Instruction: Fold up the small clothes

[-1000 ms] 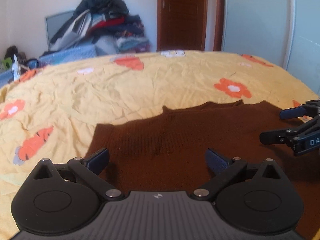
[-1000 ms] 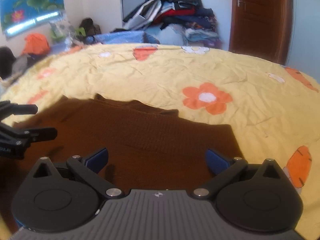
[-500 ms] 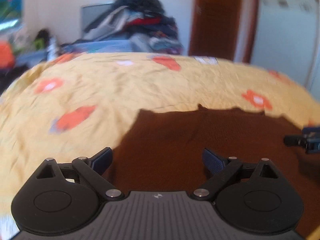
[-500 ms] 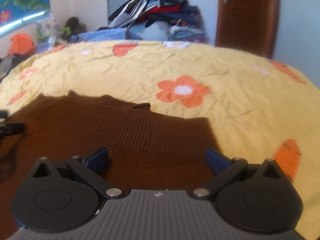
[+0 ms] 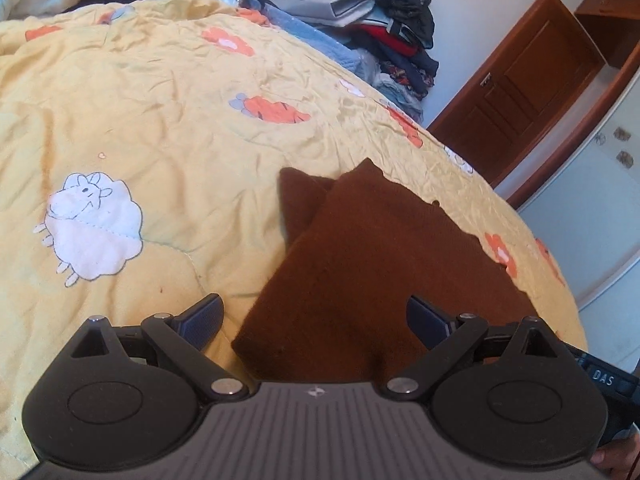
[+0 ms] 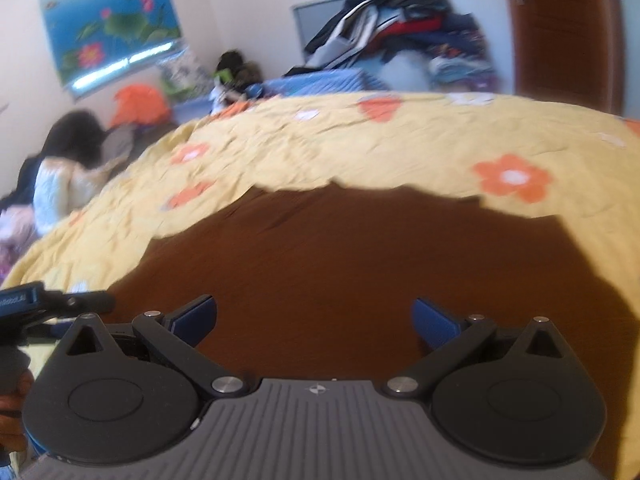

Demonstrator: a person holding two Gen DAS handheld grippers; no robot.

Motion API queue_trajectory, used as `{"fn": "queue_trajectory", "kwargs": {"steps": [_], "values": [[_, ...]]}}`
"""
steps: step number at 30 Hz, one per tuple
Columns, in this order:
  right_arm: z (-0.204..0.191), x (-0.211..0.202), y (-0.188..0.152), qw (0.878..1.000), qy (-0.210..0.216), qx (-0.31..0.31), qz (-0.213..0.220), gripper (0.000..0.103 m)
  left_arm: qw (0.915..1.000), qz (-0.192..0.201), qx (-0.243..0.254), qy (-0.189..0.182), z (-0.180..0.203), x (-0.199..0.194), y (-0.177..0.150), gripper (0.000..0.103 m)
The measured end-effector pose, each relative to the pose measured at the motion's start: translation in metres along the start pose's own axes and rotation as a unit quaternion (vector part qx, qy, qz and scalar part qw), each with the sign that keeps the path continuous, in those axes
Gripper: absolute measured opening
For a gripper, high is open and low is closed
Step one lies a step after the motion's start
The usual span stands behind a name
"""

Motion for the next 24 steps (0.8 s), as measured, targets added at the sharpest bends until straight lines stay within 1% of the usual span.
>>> {"fn": "queue_trajectory", "kwargs": {"steps": [4, 6, 9, 11, 13, 15, 16, 18, 19, 21, 23, 24], "values": [[-0.023, 0.024, -0.001, 0.999, 0.009, -0.022, -0.029, 0.103, 0.9995, 0.006, 0.022, 0.019, 0.005, -0.003, -0.007, 0.099], [-0.037, 0.037, 0.008, 0.998, 0.018, -0.042, -0.044, 0.103, 0.9994, 0.007, 0.026, 0.023, 0.005, -0.004, -0.009, 0.099], [-0.055, 0.066, 0.03, 0.995, 0.017, -0.076, -0.066, 0.103, 0.9996, 0.004, 0.021, 0.02, 0.003, -0.005, -0.01, 0.099], [-0.065, 0.09, 0.04, 0.993, 0.027, -0.077, -0.09, 0.103, 0.9998, 0.0, 0.013, 0.016, 0.0, -0.007, -0.01, 0.099], [-0.073, 0.115, 0.041, 0.989, 0.03, -0.087, -0.115, 0.103, 0.9999, -0.003, 0.011, 0.012, -0.001, -0.008, -0.01, 0.099], [-0.073, 0.145, 0.029, 0.983, 0.029, -0.078, -0.165, 0.103, 0.9998, -0.005, 0.016, 0.011, -0.001, -0.009, -0.012, 0.099], [-0.074, 0.15, 0.029, 0.985, 0.029, -0.093, -0.142, 0.103, 0.9997, -0.006, 0.019, 0.012, -0.001, -0.01, -0.012, 0.099], [-0.072, 0.159, 0.03, 0.986, 0.035, -0.104, -0.124, 0.103, 0.9996, -0.006, 0.025, 0.013, 0.0, -0.011, -0.014, 0.099], [-0.071, 0.162, 0.031, 0.987, 0.031, -0.1, -0.119, 0.103, 0.9995, -0.007, 0.027, 0.014, 0.0, -0.012, -0.015, 0.099], [-0.072, 0.164, 0.035, 0.987, 0.023, -0.099, -0.124, 0.103, 0.9996, -0.011, 0.023, 0.013, 0.0, -0.013, -0.016, 0.099], [-0.071, 0.159, 0.037, 0.989, 0.027, -0.088, -0.119, 0.103, 0.9998, -0.021, 0.005, -0.004, -0.001, -0.016, -0.017, 0.099], [-0.069, 0.154, 0.038, 0.991, 0.034, -0.072, -0.111, 0.103, 0.9996, -0.025, -0.005, -0.012, -0.003, -0.017, -0.017, 0.099]]}}
Point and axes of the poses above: each gripper's, at about its wrist camera, not at the fingertips, and x roughly the way its jaws point, z to its right, y to its top, the point moved 8 cm from there along x, roughly the way its jaws point, and after that the axes turned 14 degrees about y, right-handed, at the moved point
